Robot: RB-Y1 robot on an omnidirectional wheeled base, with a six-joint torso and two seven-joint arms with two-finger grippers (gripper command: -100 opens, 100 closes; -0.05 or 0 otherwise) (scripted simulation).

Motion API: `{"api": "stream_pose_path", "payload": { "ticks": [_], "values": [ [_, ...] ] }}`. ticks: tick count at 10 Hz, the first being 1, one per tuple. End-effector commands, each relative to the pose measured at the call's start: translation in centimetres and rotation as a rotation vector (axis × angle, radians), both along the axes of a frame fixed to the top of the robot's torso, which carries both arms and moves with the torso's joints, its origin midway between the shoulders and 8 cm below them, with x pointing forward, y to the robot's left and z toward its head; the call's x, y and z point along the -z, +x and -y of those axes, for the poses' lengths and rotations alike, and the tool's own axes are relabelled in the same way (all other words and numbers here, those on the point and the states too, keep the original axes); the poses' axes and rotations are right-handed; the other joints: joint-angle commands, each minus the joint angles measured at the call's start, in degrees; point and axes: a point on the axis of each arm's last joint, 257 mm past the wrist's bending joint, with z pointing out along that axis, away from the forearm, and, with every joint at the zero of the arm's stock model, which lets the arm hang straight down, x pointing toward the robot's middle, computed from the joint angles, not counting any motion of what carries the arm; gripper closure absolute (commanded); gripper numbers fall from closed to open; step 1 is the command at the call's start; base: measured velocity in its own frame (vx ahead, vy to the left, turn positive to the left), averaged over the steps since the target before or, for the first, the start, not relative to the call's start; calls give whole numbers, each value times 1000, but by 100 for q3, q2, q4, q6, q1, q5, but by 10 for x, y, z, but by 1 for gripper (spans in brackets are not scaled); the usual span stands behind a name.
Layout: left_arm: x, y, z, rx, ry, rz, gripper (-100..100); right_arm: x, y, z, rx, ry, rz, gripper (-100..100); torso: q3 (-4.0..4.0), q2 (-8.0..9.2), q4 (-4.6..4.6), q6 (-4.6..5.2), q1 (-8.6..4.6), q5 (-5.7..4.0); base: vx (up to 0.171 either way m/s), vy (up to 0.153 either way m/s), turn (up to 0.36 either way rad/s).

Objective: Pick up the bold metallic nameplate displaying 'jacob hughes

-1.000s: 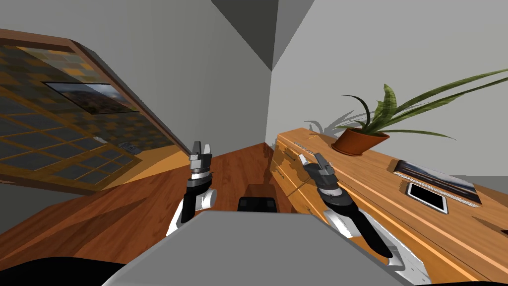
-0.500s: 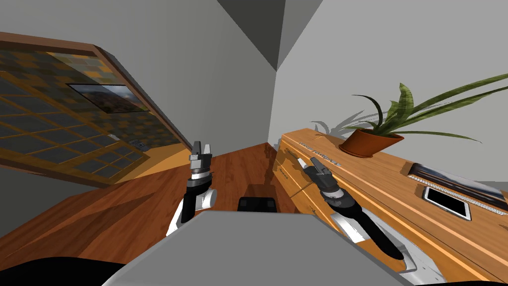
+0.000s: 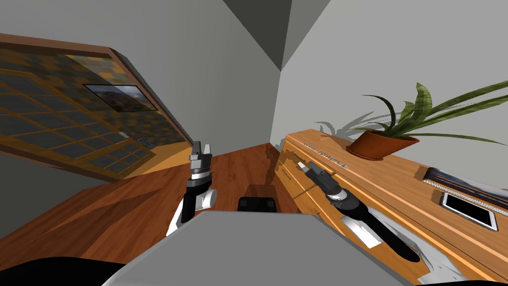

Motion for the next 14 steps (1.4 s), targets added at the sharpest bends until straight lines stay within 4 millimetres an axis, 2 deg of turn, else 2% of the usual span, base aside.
{"api": "stream_pose_path", "payload": {
  "ticks": [1,3,4,7,8,10,11,14],
  "values": [
    [0,0,0,0,0,0,0,4,-1,-1,-15,-22,-8,-100,0,0,0,0,0,0,-5,15,9],
    [0,0,0,0,0,0,0,4,-1,-1,-15,-22,-8,-100,6,11,2,3,-12,-4,-11,7,-11],
    [0,0,0,0,0,0,0,21,-3,7,-29,-70,-45,-100,4,6,2,0,-8,-3,28,58,128],
    [0,0,0,0,0,0,0,21,-3,6,-46,-93,-51,-100,7,12,3,3,1,0,-16,34,2],
    [0,0,0,0,0,0,0,38,-6,16,-57,-143,-90,-100,8,13,3,2,-9,-3,9,67,102],
    [0,0,0,0,0,0,0,39,-6,15,-76,-169,-97,-100,-1,-2,0,-1,9,2,9,53,70],
    [0,0,0,0,0,0,0,55,-9,26,-85,-218,-133,-100,1,2,1,1,3,0,9,41,65],
    [0,0,0,0,0,0,0,56,-8,27,-104,-251,-143,-100,1,2,0,2,-5,-1,6,24,29]
  ]
}}
